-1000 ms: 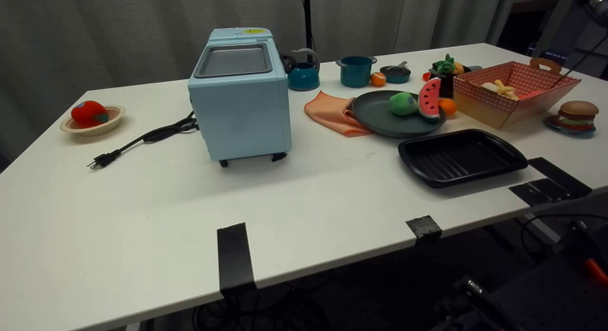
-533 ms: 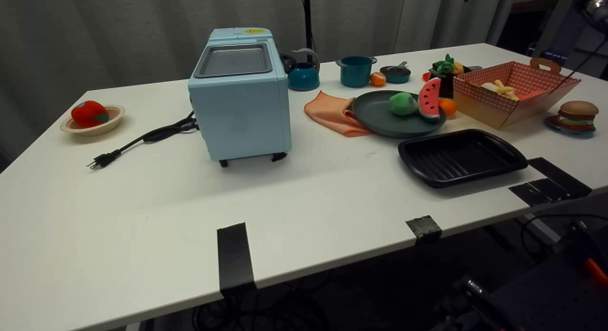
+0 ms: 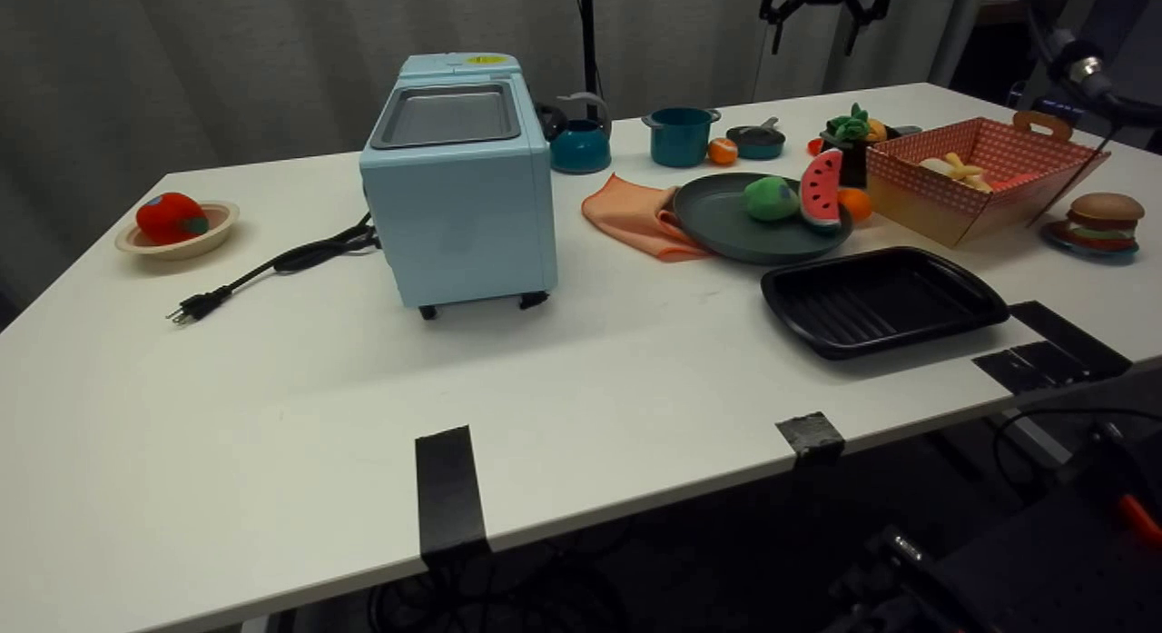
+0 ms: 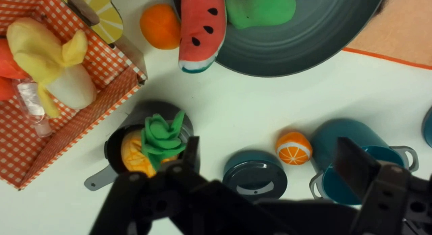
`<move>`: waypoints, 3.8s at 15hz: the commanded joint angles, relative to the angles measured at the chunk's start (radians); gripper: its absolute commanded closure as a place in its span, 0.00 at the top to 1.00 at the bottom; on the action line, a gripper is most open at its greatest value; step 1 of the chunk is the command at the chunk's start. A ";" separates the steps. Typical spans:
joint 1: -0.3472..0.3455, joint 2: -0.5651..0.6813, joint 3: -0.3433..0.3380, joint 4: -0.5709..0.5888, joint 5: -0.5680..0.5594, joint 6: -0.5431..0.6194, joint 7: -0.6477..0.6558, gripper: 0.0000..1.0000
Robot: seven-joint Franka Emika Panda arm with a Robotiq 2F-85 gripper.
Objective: Put the pineapple plush toy in the black pot and the pear in the box
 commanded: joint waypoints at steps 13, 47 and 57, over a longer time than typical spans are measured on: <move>0.054 0.256 -0.018 0.083 -0.068 -0.013 -0.004 1.00; 0.067 -0.048 -0.028 -0.174 -0.131 0.066 -0.087 0.05; -0.066 -0.046 -0.078 -0.117 -0.080 0.038 -0.088 0.05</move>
